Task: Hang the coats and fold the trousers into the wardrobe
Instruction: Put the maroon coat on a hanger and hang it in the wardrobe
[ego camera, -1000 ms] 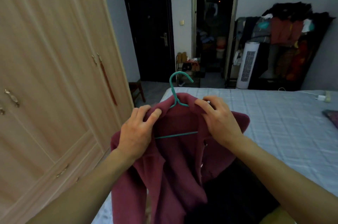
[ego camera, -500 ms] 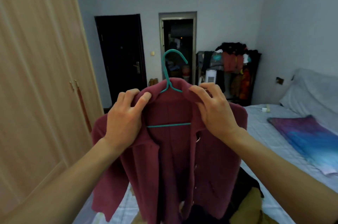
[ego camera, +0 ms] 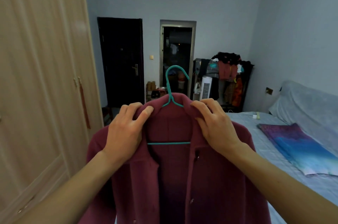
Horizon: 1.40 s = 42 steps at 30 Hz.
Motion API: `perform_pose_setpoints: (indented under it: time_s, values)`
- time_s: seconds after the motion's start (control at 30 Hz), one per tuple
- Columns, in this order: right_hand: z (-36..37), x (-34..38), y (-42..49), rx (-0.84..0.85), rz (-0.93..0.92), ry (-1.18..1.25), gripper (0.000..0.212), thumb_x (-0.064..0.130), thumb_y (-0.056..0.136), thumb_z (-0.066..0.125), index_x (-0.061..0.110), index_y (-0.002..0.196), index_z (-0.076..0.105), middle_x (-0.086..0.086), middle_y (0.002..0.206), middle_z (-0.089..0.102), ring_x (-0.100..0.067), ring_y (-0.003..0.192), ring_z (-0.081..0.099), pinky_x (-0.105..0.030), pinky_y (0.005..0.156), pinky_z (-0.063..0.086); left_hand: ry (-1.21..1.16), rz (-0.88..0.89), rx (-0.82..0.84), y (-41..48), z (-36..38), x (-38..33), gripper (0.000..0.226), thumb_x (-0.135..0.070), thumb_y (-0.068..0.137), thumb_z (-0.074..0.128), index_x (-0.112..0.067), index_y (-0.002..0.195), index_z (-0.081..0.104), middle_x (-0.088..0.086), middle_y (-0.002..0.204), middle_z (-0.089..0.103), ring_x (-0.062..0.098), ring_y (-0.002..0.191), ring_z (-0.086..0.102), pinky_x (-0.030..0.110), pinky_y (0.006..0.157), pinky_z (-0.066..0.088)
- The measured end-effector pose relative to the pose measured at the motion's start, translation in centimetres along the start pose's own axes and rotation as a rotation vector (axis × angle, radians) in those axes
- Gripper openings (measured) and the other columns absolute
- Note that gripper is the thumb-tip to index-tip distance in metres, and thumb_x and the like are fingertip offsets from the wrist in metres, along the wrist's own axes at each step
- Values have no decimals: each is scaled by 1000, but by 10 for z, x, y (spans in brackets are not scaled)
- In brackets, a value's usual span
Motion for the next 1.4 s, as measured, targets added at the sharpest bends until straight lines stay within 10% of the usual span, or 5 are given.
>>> perform_pose_setpoints:
  time_s: [0.5, 0.77, 1.4]
  values:
    - [-13, 20, -14, -107, 61, 214, 34, -3, 88, 63, 8, 120, 59, -4, 110, 56, -16, 95, 56, -17, 90, 45, -185, 49, 1, 32, -9, -84, 30, 3, 89, 64, -6, 118, 66, 10, 107, 62, 26, 92, 53, 37, 75, 51]
    - [-14, 20, -18, -129, 59, 188, 32, -5, 87, 66, 7, 116, 63, -4, 109, 57, -18, 98, 56, -27, 88, 49, -270, -36, 7, 24, -10, -86, 56, -2, 89, 69, -2, 141, 49, 4, 108, 61, 19, 92, 54, 28, 82, 48]
    - [11, 48, -15, -43, 122, 156, 43, -4, 84, 62, 10, 124, 58, -2, 109, 55, -17, 99, 52, -20, 91, 42, -206, -131, 83, 10, -19, -61, 47, -3, 79, 77, -8, 123, 63, 2, 112, 66, 20, 92, 57, 27, 83, 46]
Point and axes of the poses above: each hand's wrist, its own y-axis towards the middle knuckle, its own z-axis out of the palm, x = y × z, the point moved 4 cm from there along y, towards the middle knuckle
